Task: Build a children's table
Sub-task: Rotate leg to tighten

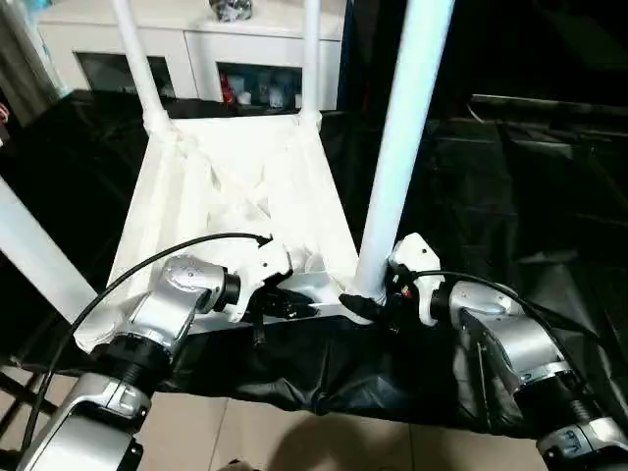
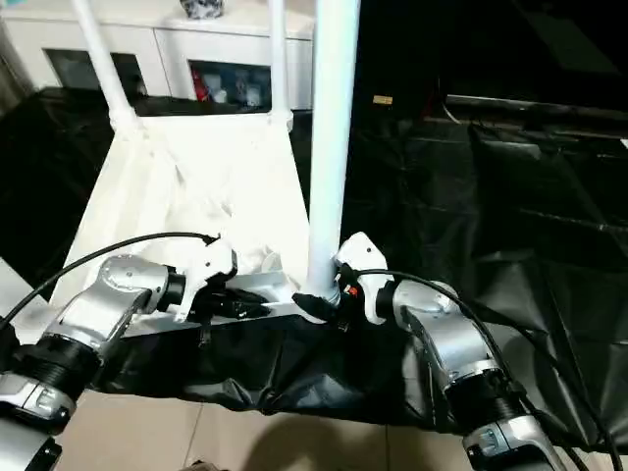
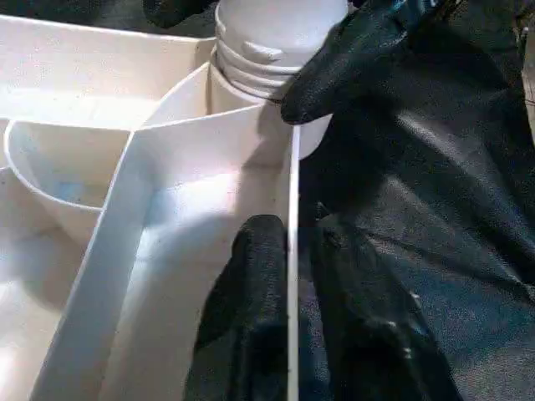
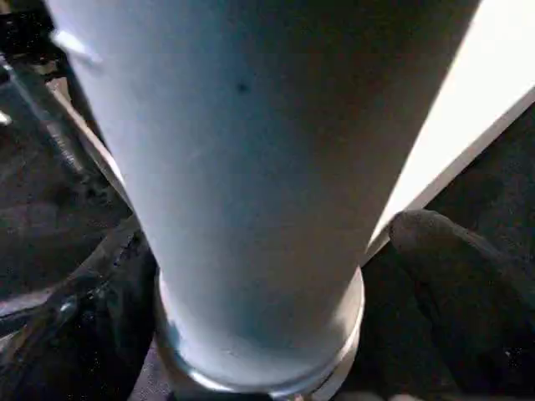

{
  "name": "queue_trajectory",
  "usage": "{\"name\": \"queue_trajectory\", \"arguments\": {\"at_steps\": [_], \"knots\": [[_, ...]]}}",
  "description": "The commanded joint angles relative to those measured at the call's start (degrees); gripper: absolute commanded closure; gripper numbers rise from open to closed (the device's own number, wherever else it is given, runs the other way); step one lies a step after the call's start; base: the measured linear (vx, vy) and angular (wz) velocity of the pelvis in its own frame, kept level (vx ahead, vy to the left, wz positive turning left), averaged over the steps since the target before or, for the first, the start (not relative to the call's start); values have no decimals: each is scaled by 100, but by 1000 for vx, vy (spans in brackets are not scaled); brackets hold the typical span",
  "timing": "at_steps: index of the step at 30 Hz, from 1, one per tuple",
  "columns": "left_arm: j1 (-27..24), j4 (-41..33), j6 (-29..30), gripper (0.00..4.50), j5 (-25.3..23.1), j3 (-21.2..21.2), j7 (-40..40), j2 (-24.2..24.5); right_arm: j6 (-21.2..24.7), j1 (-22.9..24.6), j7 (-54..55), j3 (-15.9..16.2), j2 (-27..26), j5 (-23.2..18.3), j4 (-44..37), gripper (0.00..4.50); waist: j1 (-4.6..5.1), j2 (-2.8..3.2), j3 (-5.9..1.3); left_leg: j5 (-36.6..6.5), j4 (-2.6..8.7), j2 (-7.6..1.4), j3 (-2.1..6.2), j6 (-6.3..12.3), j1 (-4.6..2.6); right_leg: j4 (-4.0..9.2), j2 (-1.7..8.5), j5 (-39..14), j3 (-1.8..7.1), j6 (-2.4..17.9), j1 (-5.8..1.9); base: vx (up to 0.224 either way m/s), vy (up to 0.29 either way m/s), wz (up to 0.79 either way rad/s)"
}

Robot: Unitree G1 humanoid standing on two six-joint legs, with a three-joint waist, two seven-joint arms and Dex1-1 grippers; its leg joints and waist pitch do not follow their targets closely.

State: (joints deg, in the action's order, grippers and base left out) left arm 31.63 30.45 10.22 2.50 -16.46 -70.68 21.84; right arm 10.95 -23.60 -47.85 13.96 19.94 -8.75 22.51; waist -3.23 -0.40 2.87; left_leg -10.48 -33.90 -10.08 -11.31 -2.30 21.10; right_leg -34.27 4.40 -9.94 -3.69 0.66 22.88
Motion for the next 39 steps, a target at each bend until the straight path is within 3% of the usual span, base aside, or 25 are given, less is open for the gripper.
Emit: {"name": "queue_trajectory", "arguments": {"at_steps": [1,9,15,22,23,26,39], "knots": [[-91,-18,23,378,-32,-84,-63,12,-18,-96,-2,3,-12,125,64,0,-20,-55,-353,-1171,394,-322,148,203,-74,392,443,-1468,283,1231,-257,0,0,0],[-140,4,68,378,-160,-140,-78,192,-135,-167,-24,3,-49,149,215,0,2,-74,-347,-1188,394,-325,148,194,-78,389,441,-1516,288,1231,-250,0,0,0],[-89,45,143,438,-158,-119,-72,300,-174,-190,-88,-22,-76,149,302,0,4,-73,-350,-1221,395,-322,151,167,-76,383,443,-1524,289,1236,-252,0,0,0],[-114,-38,204,438,-144,-197,-168,342,-195,-204,-166,-31,-97,125,370,0,14,-66,-354,-1194,395,-326,151,173,-79,371,440,-1377,291,1294,-256,0,0,0],[-116,-47,206,450,-142,-203,-174,342,-196,-204,-171,-31,-97,124,374,30,16,-67,-352,-1196,398,-327,151,174,-78,369,436,-1366,289,1300,-256,0,0,0],[-125,-87,216,450,-132,-233,-185,329,-197,-201,-226,-40,-98,113,395,40,18,-73,-354,-1217,397,-330,154,177,-78,364,437,-1346,288,1312,-259,0,0,0],[-153,-205,185,450,32,-136,-160,248,-337,-232,-267,-64,-170,149,666,160,31,-96,-344,-1367,414,-337,162,115,-89,387,444,-1530,290,1290,-244,0,0,0]]}}
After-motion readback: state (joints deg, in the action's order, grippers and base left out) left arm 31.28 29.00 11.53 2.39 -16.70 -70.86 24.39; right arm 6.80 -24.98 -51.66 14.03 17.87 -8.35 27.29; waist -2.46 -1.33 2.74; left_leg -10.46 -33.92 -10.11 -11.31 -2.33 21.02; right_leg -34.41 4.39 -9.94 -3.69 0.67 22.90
